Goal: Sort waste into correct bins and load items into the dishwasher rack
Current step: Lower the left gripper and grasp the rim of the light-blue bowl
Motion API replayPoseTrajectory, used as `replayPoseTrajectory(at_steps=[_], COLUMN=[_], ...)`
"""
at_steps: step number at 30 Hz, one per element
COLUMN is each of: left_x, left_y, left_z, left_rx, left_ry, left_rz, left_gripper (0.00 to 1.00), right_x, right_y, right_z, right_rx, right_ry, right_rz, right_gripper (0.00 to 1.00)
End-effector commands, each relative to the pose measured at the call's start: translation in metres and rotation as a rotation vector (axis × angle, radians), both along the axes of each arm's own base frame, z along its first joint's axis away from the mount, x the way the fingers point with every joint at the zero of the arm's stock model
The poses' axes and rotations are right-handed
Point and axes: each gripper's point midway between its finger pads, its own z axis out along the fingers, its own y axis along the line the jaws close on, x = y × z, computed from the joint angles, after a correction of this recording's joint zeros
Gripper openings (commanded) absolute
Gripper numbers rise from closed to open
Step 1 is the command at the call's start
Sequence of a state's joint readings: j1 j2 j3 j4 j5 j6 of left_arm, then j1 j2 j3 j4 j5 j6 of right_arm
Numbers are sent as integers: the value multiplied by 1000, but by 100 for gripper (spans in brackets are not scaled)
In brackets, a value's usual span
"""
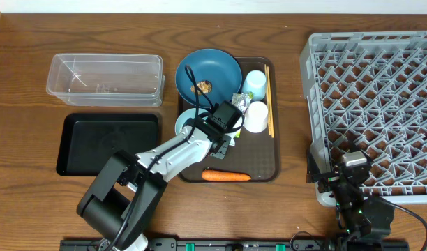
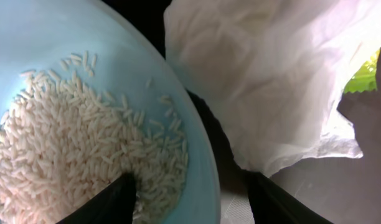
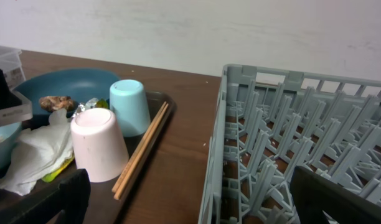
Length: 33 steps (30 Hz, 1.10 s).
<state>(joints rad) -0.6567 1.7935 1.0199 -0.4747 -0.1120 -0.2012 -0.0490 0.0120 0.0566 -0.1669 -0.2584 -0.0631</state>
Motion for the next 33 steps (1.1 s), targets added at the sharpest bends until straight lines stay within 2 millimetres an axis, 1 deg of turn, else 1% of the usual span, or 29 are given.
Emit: replayPoseTrajectory(at_steps=[1, 7, 9, 14, 25, 33], left_x=[-2, -1, -1, -4, -6, -7], left_y=[4, 3, 3, 5, 7, 7], left_z=[-8, -8, -8, -10, -13, -13], left_rx=[26, 21, 21, 28, 32, 33], left_ry=[9, 1, 2, 10, 16, 16], left_rz=[-11, -11, -11, -11, -11, -11], left_gripper=[59, 58, 56, 55, 46, 45], right_x=[0, 0, 0, 0, 0, 0], right_y=[0, 0, 0, 0, 0, 0], right_z=[-1, -1, -1, -1, -1, -1], right_rx=[-12, -12, -12, -12, -12, -12], right_ry=[-2, -2, -2, -2, -2, -2], right_rz=[2, 2, 2, 2, 2, 2], right_gripper=[99, 99, 99, 99, 99, 99])
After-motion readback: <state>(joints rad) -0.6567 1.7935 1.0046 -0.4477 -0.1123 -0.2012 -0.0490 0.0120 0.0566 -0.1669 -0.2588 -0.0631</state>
